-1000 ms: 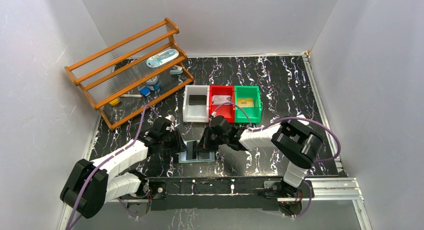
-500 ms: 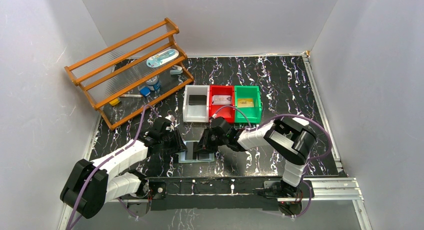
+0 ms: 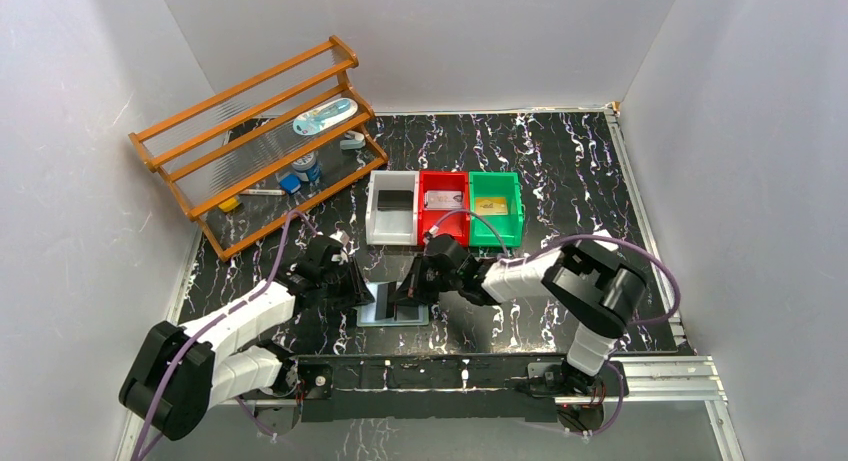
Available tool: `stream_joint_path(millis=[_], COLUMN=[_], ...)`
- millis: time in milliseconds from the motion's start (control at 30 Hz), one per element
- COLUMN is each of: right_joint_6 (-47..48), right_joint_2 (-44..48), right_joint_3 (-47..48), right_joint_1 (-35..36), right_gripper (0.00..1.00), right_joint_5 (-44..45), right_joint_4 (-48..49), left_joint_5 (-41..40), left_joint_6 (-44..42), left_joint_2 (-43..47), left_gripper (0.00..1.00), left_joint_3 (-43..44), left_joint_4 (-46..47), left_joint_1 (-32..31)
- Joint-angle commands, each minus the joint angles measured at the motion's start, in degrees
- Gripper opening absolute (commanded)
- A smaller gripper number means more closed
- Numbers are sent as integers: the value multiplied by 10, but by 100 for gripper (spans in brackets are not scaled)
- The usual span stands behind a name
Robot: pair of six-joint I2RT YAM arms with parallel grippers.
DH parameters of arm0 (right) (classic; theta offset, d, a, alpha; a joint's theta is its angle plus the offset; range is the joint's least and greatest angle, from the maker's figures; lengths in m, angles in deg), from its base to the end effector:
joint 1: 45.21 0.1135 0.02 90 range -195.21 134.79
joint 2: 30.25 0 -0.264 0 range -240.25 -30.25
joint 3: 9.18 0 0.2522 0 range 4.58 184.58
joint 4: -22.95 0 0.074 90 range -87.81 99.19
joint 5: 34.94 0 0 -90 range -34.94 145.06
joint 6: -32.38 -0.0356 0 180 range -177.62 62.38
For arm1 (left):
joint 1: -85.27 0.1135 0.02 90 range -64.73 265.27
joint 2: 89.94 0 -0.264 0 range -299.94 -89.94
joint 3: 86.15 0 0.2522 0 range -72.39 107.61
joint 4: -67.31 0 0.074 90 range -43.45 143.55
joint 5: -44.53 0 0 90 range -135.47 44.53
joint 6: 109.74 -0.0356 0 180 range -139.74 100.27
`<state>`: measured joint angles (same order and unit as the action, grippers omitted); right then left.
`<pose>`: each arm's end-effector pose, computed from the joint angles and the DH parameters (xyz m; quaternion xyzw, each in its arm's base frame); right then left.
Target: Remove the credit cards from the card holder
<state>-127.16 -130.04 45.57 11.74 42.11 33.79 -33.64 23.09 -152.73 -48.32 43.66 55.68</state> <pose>0.1749 0.2835 0.1341 0.0438 0.8786 0.4600 0.1203 0.1702 -0.1051 0.1602 -0.0711 0.9285 -0.2854 0.2267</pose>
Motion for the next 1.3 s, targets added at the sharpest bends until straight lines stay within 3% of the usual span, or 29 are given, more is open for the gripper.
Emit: stream_joint_path(millis=[0,233,467,733,867,1067,1267], right_joint_6=[21,30,72,175,204,161,115], right_joint_2=[63,124,215,329,373,384,380], right_joint_3=[-23,-55,-109,-137,-154,-203,-244], right_joint_1=[-5,-8,-9,-21,-73,-147,-170], right_gripper=[0,0,0,0,0,0,0], right_joint_5=[18,9,61,100,15,-102,-161], right_joint_4=[-34,-44,7,-14,16,119,212], left_joint_5=[2,5,-10,53,142,237,304], left_joint_6=[-4,1,-6,-23,-13,54,74], left_joint_2=[22,41,72,93,72,42,-1], left_gripper=[24,26,55,71,73,73,74], left_joint_3=[5,19,43,68,58,31,32], left_joint_4=[-32,-50,-65,10,108,268,341], left_joint_1=[-2,-1,-2,-2,-2,-2,-2])
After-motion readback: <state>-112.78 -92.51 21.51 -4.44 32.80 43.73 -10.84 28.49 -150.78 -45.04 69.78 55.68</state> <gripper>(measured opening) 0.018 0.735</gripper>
